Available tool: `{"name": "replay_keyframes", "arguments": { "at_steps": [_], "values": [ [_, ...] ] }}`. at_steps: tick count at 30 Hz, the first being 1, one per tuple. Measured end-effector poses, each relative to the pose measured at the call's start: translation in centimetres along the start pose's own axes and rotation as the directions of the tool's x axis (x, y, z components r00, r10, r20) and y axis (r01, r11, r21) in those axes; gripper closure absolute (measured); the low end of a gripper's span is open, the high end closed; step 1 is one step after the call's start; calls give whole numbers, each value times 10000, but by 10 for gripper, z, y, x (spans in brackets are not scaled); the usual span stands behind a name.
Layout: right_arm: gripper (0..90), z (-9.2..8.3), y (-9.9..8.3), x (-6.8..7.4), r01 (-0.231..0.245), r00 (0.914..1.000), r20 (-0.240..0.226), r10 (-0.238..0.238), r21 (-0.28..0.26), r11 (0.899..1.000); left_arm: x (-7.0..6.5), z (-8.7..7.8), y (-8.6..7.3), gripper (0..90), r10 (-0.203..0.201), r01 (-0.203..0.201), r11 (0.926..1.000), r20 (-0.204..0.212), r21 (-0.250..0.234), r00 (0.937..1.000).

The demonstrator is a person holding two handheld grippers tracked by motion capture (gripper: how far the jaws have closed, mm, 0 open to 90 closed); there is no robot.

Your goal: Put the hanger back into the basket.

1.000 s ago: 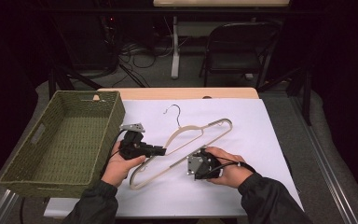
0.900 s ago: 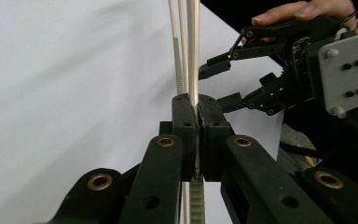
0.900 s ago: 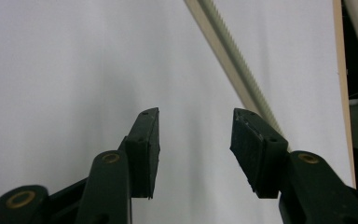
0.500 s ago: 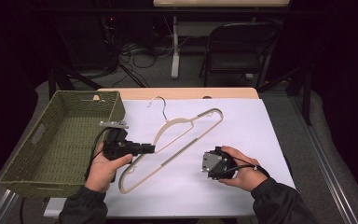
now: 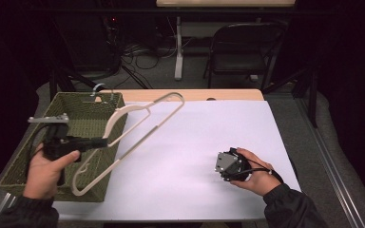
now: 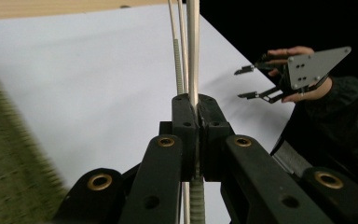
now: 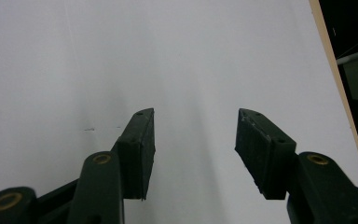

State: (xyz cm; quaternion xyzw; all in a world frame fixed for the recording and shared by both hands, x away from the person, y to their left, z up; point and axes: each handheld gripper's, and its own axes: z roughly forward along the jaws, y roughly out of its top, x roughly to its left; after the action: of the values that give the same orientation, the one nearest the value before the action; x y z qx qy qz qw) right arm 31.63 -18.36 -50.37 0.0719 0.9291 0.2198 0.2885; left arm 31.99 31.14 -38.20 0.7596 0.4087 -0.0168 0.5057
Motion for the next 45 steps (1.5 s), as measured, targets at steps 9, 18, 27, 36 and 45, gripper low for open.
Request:
{"name": "replay_keyframes", "arguments": {
  "at_steps": [9, 18, 27, 36, 45],
  "values": [
    [478, 5, 2, -1, -66, 10000, 56, 65, 141, 9999, 56, -56, -1, 879, -532, 501, 9982, -968, -332, 9939],
    [480, 6, 1, -2, -101, 9999, 75, 99, 201, 9997, 97, -89, -12, 879, -1109, 1014, 9924, -1503, -696, 9824],
    [483, 7, -1, 1, -180, 9997, 148, 176, 333, 9993, 112, -98, -19, 879, -1110, 1011, 9926, -1636, -674, 9803],
    [484, 8, -2, 2, -217, 9997, 145, 211, 381, 9990, 114, -104, -13, 879, -629, 570, 9978, -2152, -335, 9745],
    [485, 11, -4, 3, -267, 9996, 83, 264, 405, 9988, 117, -113, -12, 879, -271, 271, 9996, -2518, -32, 9674]
  ]
}}
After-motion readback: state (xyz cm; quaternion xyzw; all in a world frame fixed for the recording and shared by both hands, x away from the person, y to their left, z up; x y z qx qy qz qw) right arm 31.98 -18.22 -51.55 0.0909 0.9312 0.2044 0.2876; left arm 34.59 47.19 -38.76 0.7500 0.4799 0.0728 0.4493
